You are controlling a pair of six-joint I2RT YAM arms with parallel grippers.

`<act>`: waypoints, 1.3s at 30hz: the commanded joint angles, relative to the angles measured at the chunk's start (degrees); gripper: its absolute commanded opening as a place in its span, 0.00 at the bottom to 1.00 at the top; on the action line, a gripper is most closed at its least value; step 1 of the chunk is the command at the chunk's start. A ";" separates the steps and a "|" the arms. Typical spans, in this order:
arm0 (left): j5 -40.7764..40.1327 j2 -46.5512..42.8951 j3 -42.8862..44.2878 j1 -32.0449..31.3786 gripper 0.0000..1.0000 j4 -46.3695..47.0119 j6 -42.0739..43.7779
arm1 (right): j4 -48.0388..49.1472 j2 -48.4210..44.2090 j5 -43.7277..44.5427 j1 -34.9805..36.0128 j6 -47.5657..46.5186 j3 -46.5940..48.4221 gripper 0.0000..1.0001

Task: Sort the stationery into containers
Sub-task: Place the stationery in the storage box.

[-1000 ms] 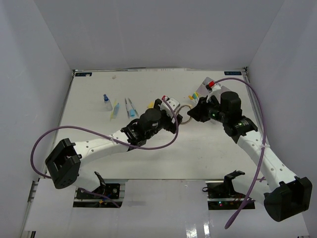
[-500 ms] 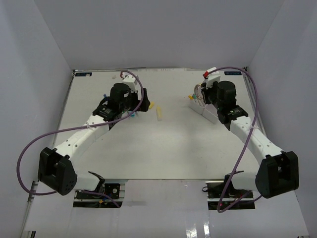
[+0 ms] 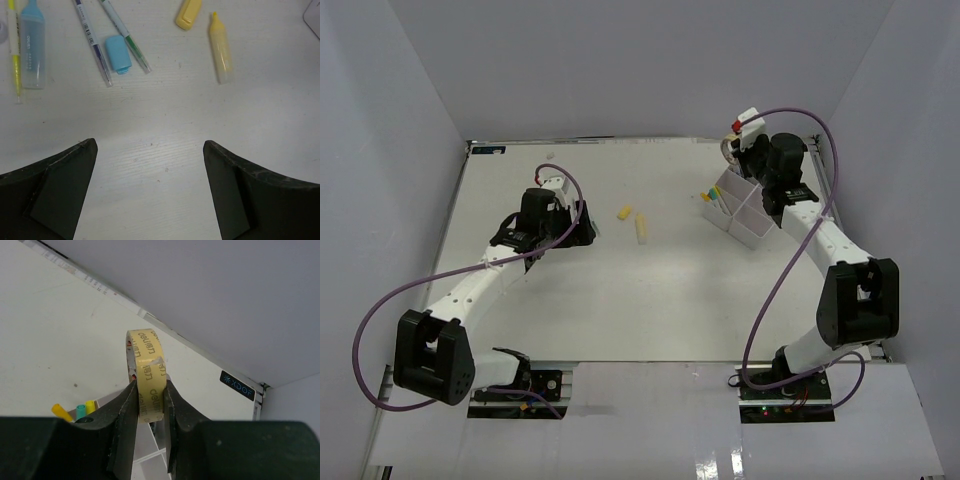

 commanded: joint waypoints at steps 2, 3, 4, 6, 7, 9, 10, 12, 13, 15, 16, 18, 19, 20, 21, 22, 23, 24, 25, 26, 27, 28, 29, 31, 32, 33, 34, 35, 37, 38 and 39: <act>-2.82 -1.67 0.65 0.22 0.98 -0.53 -0.35 | 1.47 2.67 -2.55 -0.17 -2.56 2.19 0.08; -3.00 -1.67 0.65 0.22 0.98 -0.71 -0.26 | 1.47 2.93 -2.46 -0.26 -2.64 1.75 0.08; -3.17 -1.76 0.65 0.22 0.98 -0.71 -0.18 | 1.47 2.93 -2.46 -0.43 -2.64 0.70 0.08; -3.35 -1.58 0.65 0.31 0.98 -0.80 -0.09 | 1.47 2.58 -2.55 -0.70 -2.64 -0.71 0.08; -3.35 -1.67 0.65 0.31 0.98 -0.80 -0.09 | 1.47 2.15 -2.37 -0.79 -2.64 -2.11 0.08; -3.26 -1.50 0.65 0.31 0.98 -0.80 -0.09 | 1.56 1.18 -1.93 -1.05 -2.73 -3.43 0.08; -3.26 -1.49 0.65 0.31 0.98 -0.71 -0.09 | 1.47 0.92 -1.58 -1.40 -2.91 -3.96 0.08; -3.09 -1.32 0.65 0.31 0.98 -0.71 -0.18 | 1.47 0.30 -1.23 -1.93 -3.17 -5.28 0.08; -3.00 -1.23 0.65 0.31 0.98 -0.80 -0.09 | 1.39 0.30 -1.23 -2.10 -3.17 -5.46 0.08; -2.82 -1.23 0.65 0.31 0.98 -0.80 -0.17 | 0.42 0.47 -1.23 -2.54 -3.26 -5.64 0.08; -2.91 -1.14 0.65 0.31 0.98 -0.89 -0.09 | 0.42 0.56 -0.70 -2.63 -3.26 -5.81 0.08; -3.17 -1.06 0.65 0.31 0.98 -0.97 0.00 | 0.50 0.91 -0.61 -2.72 -3.17 -6.07 0.08; -3.35 -1.14 0.65 0.31 0.98 -1.06 0.09 | 0.51 1.26 -0.26 -2.72 -3.17 -5.99 0.11; -3.35 -1.06 0.65 0.31 0.98 -1.24 0.09 | 0.51 2.05 -0.09 -2.72 -3.09 -5.55 0.16; -3.44 -1.05 0.65 0.31 0.98 -1.24 0.09 | 0.51 2.40 0.00 -2.72 -3.08 -5.29 0.18; -3.44 -1.05 0.65 0.31 0.98 -1.33 0.09 | 0.51 3.10 -0.17 -2.72 -2.82 -5.02 0.22; -3.35 -0.97 0.65 0.31 0.98 -1.41 0.09 | 0.51 3.28 -0.26 -2.72 -2.65 -4.76 0.25; -5.18 -1.05 0.74 0.40 0.98 -1.50 0.09 | 0.42 3.55 -0.26 -2.72 -2.47 -4.32 0.29; -5.28 -1.05 0.74 0.40 0.98 -1.50 0.09 | 0.42 3.72 -0.52 -2.72 -2.03 -4.14 0.39; -5.46 -1.05 0.66 0.49 0.98 -1.59 0.00 | 0.42 3.73 -0.78 -2.72 -1.94 -4.06 0.46; -5.63 -1.05 0.65 0.49 0.98 -1.59 -0.17 | 0.24 3.73 -1.14 -2.72 -1.77 -3.71 0.51; -5.72 -1.23 0.57 0.49 0.98 -1.68 -0.26 | -0.28 3.73 -1.31 -2.72 -1.42 -3.53 0.60; -6.07 -1.23 0.57 0.49 0.98 -1.68 -0.44 | -0.63 3.64 -1.40 -2.72 -1.24 -3.35 0.63; -6.25 -1.41 0.48 0.75 0.98 -1.68 -0.79 | -0.72 2.94 -1.40 -2.72 -0.71 -3.53 0.70; -6.42 -1.58 0.39 0.75 0.98 -1.68 -0.88 | -1.07 2.50 -1.32 -2.72 -0.10 -3.44 0.72; -6.51 -1.58 0.22 0.92 0.98 -1.68 -0.97 | -1.25 1.89 -1.14 -2.72 0.51 -3.53 0.73; -6.60 -1.58 0.30 0.93 0.98 -1.68 -0.97 | -1.34 0.31 -0.88 -2.72 1.48 -3.96 0.74; -7.04 -1.76 0.22 1.10 0.98 -1.85 -0.88 | -1.60 -0.75 -0.96 -2.72 3.49 -4.23 0.75; -7.74 -2.02 0.04 1.28 0.98 -1.85 -0.79 | -2.21 -4.51 -1.49 -2.72 6.39 -4.76 0.80; -8.44 -2.37 -0.14 1.45 0.98 -1.94 -0.27 | -3.52 -6.01 -2.10 -2.72 9.89 -5.11 0.82; -9.06 -2.46 -0.31 1.63 0.98 -1.85 0.00 | -4.06 -7.60 -3.85 -2.72 11.75 -5.46 0.82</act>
